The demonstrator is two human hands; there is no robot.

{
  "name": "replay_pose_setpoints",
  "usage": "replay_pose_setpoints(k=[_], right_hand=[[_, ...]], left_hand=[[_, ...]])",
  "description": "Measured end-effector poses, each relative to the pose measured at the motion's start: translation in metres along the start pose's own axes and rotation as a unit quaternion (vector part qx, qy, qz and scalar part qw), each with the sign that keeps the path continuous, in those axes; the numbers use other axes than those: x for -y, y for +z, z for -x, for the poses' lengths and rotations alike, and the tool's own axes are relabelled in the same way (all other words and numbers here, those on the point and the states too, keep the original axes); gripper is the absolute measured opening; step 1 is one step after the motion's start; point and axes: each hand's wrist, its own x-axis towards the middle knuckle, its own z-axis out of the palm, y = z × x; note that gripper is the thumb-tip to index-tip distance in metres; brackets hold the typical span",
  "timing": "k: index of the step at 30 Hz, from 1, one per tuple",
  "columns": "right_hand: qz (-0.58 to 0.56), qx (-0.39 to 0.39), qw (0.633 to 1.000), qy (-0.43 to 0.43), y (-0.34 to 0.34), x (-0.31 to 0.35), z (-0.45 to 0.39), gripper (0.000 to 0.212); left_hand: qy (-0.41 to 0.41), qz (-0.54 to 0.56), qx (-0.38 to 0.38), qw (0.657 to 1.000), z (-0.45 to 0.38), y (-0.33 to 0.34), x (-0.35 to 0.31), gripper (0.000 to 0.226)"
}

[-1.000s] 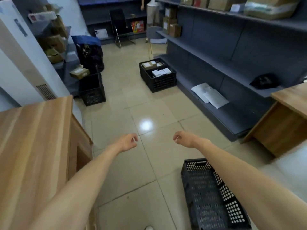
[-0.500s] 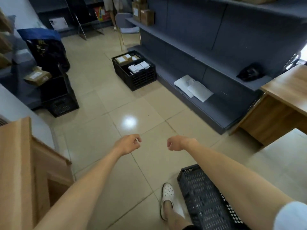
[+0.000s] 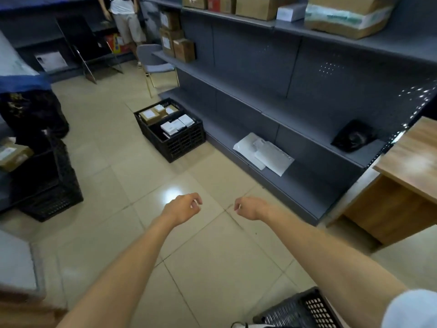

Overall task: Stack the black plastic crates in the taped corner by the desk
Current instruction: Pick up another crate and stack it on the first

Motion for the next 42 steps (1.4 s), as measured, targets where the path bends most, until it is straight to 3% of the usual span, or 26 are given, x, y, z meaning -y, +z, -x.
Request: replay_pose_setpoints(k=[6, 13, 18, 23, 27, 31, 34, 42], right_hand=[[-0.021, 0.062, 0.994, 0.089, 0.021, -0.077, -0.032, 0.033], [-0.130, -0.014, 0.968, 0.213, -0.036, -0.164, -0.064, 0.035], [-0.228, -0.071, 0.906, 0.349, -0.057, -0.236, -0.064, 0.034], [-0.298, -0.120, 0.849, 0.419, -0.060, -0.242, -0.043, 0.034], [-0.378, -0.088, 0.794, 0.468, -0.025, -0.243, -0.005, 0.033], [-0.438, -0.051, 0.716, 0.540, 0.034, -0.247, 0.059, 0.033], [-0.455, -0.016, 0.674, 0.582, 0.071, -0.252, 0.107, 0.020], [-0.517, -0.110, 0.563, 0.635, 0.110, -0.294, 0.203, 0.036]], left_hand=[[0.022, -0.020, 0.025, 0.999, -0.094, 0.000, -0.021, 0.022], [0.119, -0.053, 0.123, 0.984, -0.253, 0.000, -0.080, 0.016], [0.232, -0.137, 0.227, 0.936, -0.356, 0.017, -0.156, 0.025], [0.321, -0.223, 0.287, 0.875, -0.426, 0.053, -0.234, 0.030], [0.387, -0.288, 0.343, 0.806, -0.423, 0.109, -0.304, 0.033], [0.474, -0.299, 0.399, 0.726, -0.368, 0.169, -0.377, 0.035], [0.501, -0.307, 0.441, 0.678, -0.316, 0.208, -0.422, 0.032], [0.537, -0.343, 0.467, 0.613, -0.225, 0.293, -0.508, 0.030]])
